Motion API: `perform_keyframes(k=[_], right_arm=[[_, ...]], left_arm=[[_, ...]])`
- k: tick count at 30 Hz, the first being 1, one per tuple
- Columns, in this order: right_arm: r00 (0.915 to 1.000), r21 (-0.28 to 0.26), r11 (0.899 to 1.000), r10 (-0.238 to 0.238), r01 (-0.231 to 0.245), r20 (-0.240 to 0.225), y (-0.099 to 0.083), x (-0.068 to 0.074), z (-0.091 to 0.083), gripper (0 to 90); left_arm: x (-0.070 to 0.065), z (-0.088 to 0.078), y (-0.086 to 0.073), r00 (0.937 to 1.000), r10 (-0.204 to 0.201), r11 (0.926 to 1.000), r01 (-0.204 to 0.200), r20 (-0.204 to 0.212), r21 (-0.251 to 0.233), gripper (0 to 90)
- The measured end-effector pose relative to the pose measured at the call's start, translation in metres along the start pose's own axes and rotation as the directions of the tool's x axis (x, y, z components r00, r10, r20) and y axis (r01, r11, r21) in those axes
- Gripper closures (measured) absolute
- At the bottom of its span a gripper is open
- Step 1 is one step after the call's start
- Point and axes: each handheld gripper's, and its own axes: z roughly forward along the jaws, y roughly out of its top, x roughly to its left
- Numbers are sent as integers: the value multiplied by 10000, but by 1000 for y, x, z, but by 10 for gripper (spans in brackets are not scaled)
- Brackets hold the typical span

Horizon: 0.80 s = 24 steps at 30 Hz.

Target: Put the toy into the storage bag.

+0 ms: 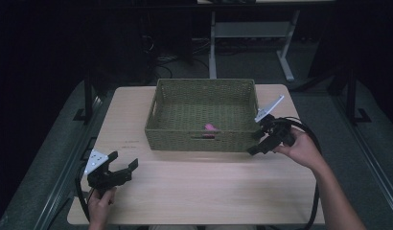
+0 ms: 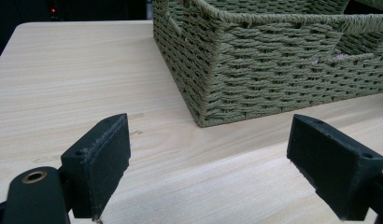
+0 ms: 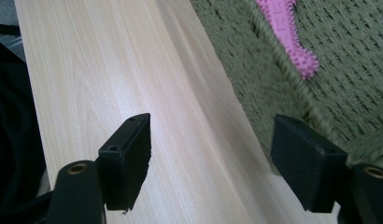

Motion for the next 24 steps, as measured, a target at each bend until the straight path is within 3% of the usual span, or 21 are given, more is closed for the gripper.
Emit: perform_keyframes(k=[24], right_arm=[[9991, -116, 9990, 421, -421, 27, -45, 11, 15, 273]], left_arm=[[0, -1, 0, 10000, -4, 10000, 4, -17, -14, 130]])
